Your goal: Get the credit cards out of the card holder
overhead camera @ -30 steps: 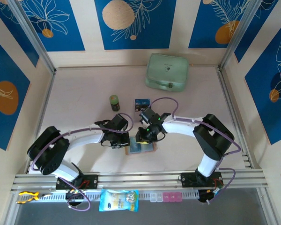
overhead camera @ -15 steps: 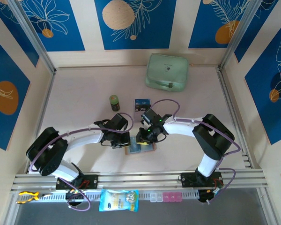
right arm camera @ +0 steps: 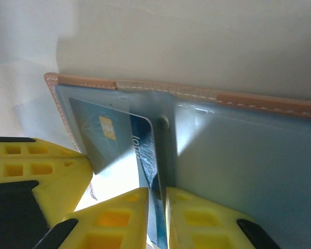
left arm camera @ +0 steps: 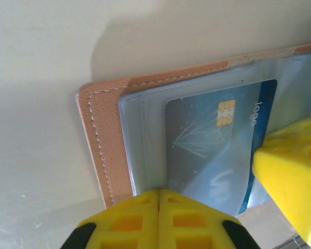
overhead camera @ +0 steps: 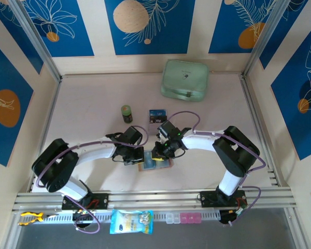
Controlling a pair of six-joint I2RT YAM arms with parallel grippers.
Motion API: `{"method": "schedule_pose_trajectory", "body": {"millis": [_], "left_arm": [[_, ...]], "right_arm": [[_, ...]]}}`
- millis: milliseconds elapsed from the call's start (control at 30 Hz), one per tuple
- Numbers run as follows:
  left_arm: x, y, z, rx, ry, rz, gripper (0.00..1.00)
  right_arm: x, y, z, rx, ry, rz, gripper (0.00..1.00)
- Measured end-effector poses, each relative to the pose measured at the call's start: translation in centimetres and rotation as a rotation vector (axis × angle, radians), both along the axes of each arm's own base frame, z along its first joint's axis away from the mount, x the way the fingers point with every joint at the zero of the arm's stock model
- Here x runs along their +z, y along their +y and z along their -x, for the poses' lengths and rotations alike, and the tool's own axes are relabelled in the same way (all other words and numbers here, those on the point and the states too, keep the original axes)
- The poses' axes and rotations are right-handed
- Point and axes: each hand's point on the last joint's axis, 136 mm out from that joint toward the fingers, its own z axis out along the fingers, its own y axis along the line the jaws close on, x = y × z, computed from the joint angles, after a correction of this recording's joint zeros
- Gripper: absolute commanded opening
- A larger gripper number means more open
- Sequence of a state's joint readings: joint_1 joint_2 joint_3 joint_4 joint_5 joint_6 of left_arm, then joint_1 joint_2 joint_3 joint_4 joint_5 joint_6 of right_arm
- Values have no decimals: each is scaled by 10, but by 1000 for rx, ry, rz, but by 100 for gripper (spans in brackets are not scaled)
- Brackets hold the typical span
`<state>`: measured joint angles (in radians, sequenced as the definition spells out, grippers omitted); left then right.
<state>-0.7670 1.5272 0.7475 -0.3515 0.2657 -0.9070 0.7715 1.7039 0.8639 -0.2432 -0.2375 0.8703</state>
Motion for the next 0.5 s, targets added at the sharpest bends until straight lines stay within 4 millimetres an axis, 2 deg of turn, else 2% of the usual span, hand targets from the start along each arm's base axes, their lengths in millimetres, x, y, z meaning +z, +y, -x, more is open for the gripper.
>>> {"method": "schedule_pose_trajectory", "body": {"millis": [500], "left_arm": [[0,0,0,0,0,-1,3]], "right_arm": [[0,3,3,2,15,-44,16]]}}
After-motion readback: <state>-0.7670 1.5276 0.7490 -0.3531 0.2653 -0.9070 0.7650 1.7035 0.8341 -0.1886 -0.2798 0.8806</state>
